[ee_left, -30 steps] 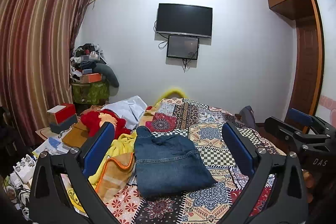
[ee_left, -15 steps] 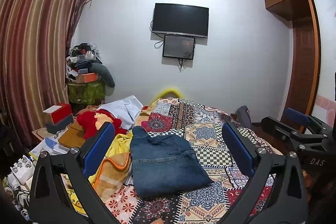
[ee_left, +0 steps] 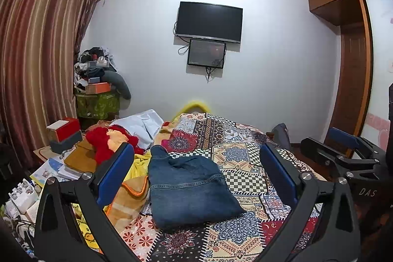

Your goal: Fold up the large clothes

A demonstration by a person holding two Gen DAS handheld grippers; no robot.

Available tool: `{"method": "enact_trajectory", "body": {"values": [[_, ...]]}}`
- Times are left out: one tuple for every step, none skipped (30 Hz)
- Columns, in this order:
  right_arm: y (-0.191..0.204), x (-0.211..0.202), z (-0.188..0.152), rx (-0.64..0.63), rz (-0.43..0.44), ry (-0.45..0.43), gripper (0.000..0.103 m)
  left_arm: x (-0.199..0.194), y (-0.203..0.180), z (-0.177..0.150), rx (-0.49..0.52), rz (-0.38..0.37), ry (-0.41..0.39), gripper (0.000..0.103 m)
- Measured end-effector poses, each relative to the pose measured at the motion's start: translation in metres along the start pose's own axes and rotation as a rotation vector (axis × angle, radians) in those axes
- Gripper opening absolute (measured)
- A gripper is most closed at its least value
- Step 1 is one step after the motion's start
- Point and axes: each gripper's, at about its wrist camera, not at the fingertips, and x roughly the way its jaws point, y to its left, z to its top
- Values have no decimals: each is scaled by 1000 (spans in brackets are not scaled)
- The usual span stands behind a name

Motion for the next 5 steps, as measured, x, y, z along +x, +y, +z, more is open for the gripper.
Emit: {"method": "enact_trajectory", "body": {"values": [[0, 0, 0, 0, 0, 0, 103, 0, 0, 0, 1, -4, 2, 103], [0, 0, 0, 1, 0, 0, 103, 1, 0, 0, 3, -10, 6, 103], [0, 0, 0, 2, 0, 1, 103, 1, -1, -1, 5, -13, 7, 103], [0, 1, 0, 3, 1, 3, 103, 1, -1, -2, 5, -11, 9, 103], [0, 1, 0, 3, 2, 5, 103, 2, -1, -2, 5, -11, 12, 103]]}}
